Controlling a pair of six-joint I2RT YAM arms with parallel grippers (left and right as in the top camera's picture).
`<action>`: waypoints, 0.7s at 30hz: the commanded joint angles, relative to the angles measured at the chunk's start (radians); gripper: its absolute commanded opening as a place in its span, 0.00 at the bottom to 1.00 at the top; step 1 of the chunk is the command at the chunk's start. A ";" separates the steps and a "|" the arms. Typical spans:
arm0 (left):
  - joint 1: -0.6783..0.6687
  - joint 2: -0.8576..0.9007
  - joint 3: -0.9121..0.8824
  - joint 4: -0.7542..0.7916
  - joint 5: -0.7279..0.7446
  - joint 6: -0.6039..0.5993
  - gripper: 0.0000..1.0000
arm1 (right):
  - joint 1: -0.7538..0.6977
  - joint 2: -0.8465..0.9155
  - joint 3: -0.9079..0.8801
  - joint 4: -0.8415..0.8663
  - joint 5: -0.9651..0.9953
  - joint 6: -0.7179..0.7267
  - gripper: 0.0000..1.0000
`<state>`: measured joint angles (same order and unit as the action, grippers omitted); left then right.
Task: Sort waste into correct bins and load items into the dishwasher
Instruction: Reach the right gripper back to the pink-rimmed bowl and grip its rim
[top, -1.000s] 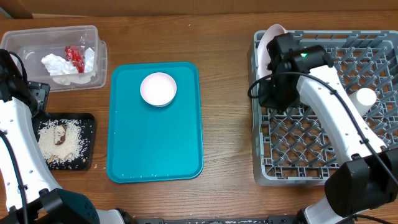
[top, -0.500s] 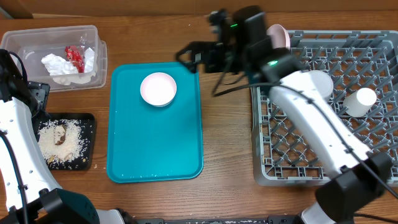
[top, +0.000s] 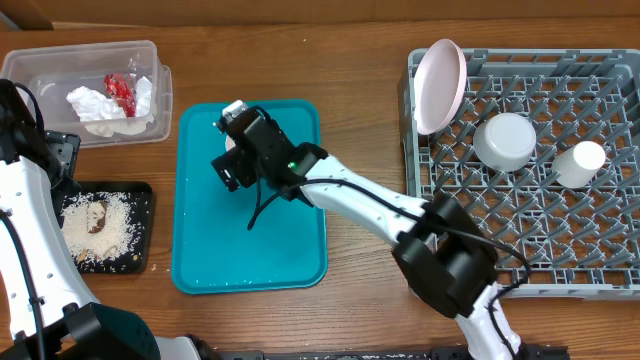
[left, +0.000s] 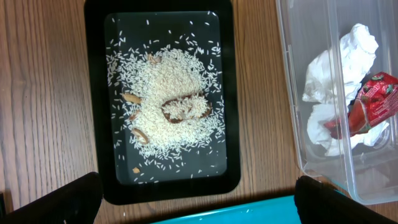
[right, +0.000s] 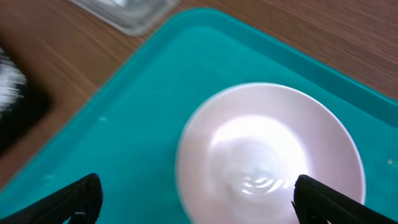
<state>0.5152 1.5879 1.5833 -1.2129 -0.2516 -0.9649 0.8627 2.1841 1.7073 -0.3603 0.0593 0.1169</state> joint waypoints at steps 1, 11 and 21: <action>0.002 0.002 0.002 -0.002 -0.018 0.016 1.00 | -0.034 0.034 0.011 0.019 0.075 -0.047 0.99; 0.002 0.002 0.002 -0.002 -0.017 0.016 1.00 | -0.031 0.068 0.011 -0.149 0.021 -0.039 0.93; 0.002 0.002 0.002 -0.002 -0.018 0.016 1.00 | 0.012 0.051 0.113 -0.440 0.027 -0.022 0.88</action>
<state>0.5152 1.5879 1.5833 -1.2129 -0.2516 -0.9649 0.8600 2.2425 1.7435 -0.7277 0.0929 0.0792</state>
